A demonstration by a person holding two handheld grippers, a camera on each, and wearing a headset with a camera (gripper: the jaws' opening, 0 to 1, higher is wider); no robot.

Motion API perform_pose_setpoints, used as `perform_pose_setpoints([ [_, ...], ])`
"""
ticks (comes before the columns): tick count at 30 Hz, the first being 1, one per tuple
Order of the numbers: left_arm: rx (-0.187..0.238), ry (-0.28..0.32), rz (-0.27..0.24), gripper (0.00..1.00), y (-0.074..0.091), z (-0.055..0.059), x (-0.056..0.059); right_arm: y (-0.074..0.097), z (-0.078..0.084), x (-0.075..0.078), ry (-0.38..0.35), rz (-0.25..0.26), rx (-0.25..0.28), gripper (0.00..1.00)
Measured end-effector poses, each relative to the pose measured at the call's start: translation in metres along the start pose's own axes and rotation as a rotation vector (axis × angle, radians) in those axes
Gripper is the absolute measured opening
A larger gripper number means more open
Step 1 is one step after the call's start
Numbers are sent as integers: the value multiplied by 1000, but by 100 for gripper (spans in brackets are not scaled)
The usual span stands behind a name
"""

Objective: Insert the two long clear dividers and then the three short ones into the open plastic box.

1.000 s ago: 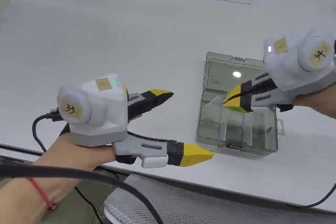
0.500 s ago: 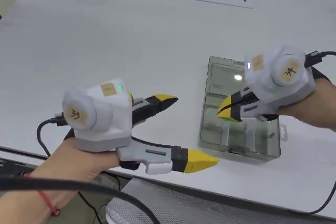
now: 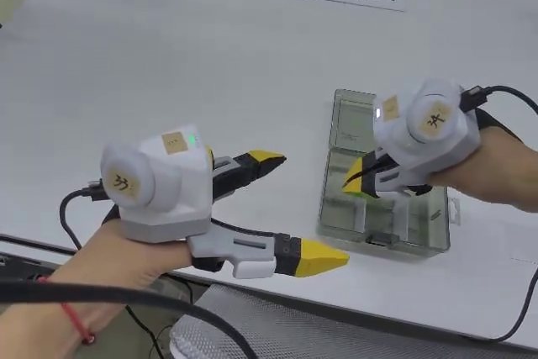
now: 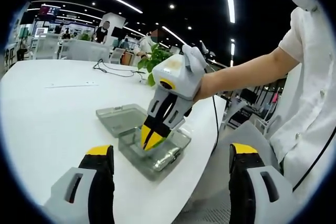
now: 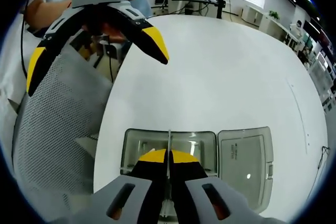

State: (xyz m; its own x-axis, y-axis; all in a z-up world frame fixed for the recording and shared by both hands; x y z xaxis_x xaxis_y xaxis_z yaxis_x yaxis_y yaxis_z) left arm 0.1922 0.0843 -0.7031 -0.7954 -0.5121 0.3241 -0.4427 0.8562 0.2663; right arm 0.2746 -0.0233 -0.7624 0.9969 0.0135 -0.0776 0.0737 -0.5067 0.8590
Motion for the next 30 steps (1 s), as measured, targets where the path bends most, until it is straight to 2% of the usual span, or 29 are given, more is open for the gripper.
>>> perform_pose_setpoints([
  [10,3,-6,5,92,-1,-3,0,-5,-1,-5,27,7,-47,2],
  [12,8,-5,6,92,-2,-4,0,-7,1,-2,21,5,-48,2],
  [16,9,-7,5,92,-2,-5,1,-5,0,-6,24,10,-41,3],
  [18,8,-8,8,91,-3,-5,1,-6,0,-4,2,14,-37,3],
  [21,3,-9,7,91,-2,-5,1,-5,-1,-6,-27,17,-17,10],
  [23,3,-9,6,91,-1,-6,1,0,-3,-8,-27,22,-5,10],
  [30,4,-17,0,91,1,-9,2,20,-13,-7,-66,45,87,12],
])
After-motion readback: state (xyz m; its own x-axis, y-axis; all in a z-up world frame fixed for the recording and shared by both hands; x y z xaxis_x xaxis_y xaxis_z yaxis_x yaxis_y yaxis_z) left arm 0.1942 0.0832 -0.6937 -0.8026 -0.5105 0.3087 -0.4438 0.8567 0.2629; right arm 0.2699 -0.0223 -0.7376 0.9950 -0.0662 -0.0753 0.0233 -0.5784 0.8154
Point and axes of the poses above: the centre of the closed fingertips' face, and the gripper's own axes: y roughly backward along the fingers, x roughly to its right, z roughly out of its underside, the point moved 6 cm from there along y, roughly backward along the fingers, and after that the axes turned 3 degrees about -y, right-handed, at the moved point
